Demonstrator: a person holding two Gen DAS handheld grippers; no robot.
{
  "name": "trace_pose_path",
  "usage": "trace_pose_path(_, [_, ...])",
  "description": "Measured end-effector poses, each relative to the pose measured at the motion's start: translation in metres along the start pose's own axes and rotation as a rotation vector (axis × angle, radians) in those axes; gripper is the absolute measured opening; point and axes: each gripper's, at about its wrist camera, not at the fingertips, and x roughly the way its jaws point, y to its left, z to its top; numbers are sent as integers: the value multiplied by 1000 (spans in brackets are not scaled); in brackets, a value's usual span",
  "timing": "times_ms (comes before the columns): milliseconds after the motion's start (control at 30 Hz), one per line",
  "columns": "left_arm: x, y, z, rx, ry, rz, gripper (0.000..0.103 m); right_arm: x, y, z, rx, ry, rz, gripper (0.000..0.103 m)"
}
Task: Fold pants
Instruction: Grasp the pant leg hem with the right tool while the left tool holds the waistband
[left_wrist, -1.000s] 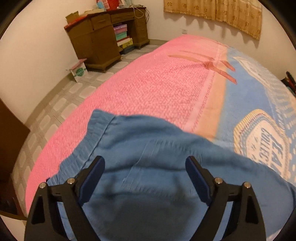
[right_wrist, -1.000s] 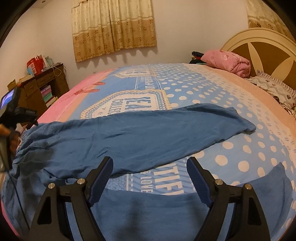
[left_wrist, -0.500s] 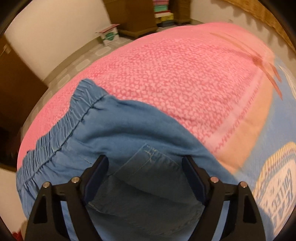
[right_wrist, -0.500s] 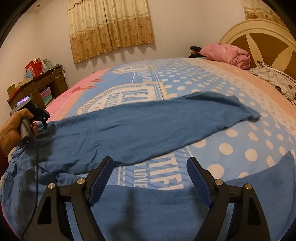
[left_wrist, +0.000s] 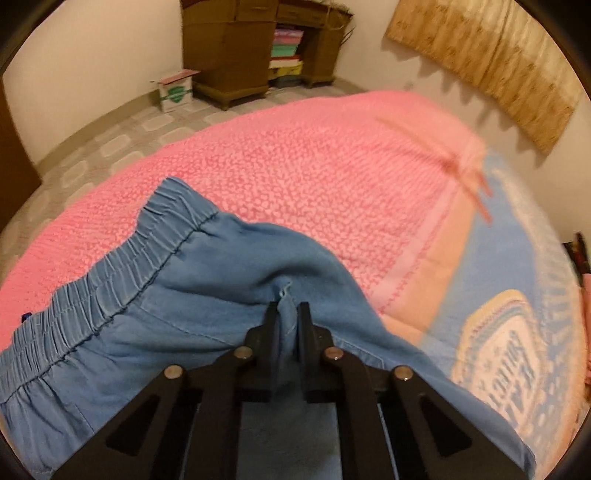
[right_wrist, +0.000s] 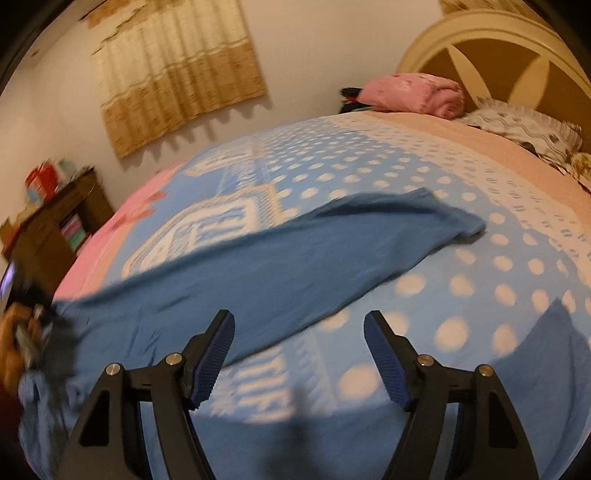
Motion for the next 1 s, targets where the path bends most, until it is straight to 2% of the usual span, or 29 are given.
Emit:
trace_pose_path(100, [-12,11,-5,-22,-12,-62,8,20,-31,36,96,19,14,74])
trace_pose_path(200, [-29,20,-5,-25,-61,-122,8,56,-51,69,187,95,26,74])
trace_pose_path(300, [-46,23,-5,8,-135,-131,8,102,-55,96,259,194,54,74])
trace_pose_path(467, [-55,31,-2,10,-177,-132,8,188,-48,123,413,371,79,74])
trace_pose_path(567, [-51,27,-1,64,-185,-107,8,224,-42,125,482,452,35,74])
trace_pose_path(600, [-47,27,-1,64,-173,-99,8,234,-42,123,525,469,-14,74])
trace_pose_path(733, [-33,37,7,17,-129,-82,8,250,-46,120,641,456,-108,74])
trace_pose_path(867, [-27,33,10,18,-123,-15,13,261,-39,131,648,426,-198,73])
trace_pose_path(900, [-24,28,11,16,-112,8,21,264,-37,133,635,426,-225,63])
trace_pose_path(933, [-20,24,11,9,-97,36,35,265,-34,132,611,436,-280,51])
trace_pose_path(967, [-16,19,13,-7,-77,70,43,265,-31,132,585,444,-332,27])
trace_pose_path(1000, [-10,16,13,-38,-51,101,59,262,-29,131,562,439,-369,18])
